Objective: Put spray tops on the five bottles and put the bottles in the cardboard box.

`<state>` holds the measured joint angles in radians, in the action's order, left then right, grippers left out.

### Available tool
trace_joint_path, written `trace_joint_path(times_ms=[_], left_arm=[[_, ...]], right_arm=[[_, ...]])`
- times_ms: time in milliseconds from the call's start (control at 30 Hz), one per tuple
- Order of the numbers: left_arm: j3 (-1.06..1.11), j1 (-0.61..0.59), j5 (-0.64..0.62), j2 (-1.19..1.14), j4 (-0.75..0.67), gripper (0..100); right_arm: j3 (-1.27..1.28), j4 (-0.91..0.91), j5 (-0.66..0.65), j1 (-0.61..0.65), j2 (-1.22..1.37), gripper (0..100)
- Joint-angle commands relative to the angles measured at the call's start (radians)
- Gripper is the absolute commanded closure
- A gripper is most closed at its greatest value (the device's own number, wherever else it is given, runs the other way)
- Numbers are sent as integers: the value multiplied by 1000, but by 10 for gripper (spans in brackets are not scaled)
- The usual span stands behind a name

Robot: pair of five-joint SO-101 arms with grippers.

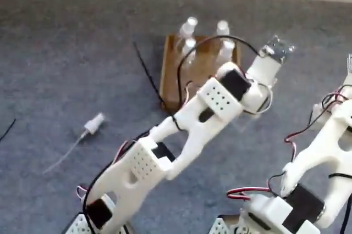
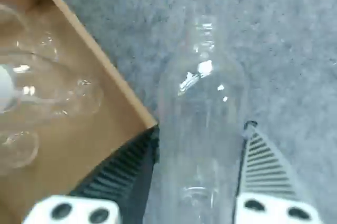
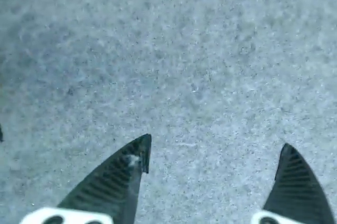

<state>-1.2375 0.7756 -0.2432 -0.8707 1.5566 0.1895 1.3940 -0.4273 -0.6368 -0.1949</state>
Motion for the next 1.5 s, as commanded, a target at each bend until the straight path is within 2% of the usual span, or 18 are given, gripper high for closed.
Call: trace_joint_path(times_ms=[0,333,500,633,833,967,1133,1300,1467], left_arm=[[-111,2,-14,18,94,745],[-189,-27,135,50,192,741],[-222,-142,206,209,209,784],[-102,-205,219,414,209,793],[289,-334,295,785,209,793],[625,-519,354,1043,206,793],[1013,-794,506,1334,203,793],[1379,-1036,638,1527,5,793],[1612,-1153,710,1554,-155,793]], right_arm=[[-13,-10,11,31,-5,688],[-10,-8,11,39,-12,688],[-13,-8,14,45,-13,688],[-15,-8,121,79,-13,688],[-8,-8,292,260,-4,688],[-8,-13,440,366,-4,688],[-7,-24,559,481,-2,688],[27,-104,588,503,70,688],[15,-114,612,499,249,688]])
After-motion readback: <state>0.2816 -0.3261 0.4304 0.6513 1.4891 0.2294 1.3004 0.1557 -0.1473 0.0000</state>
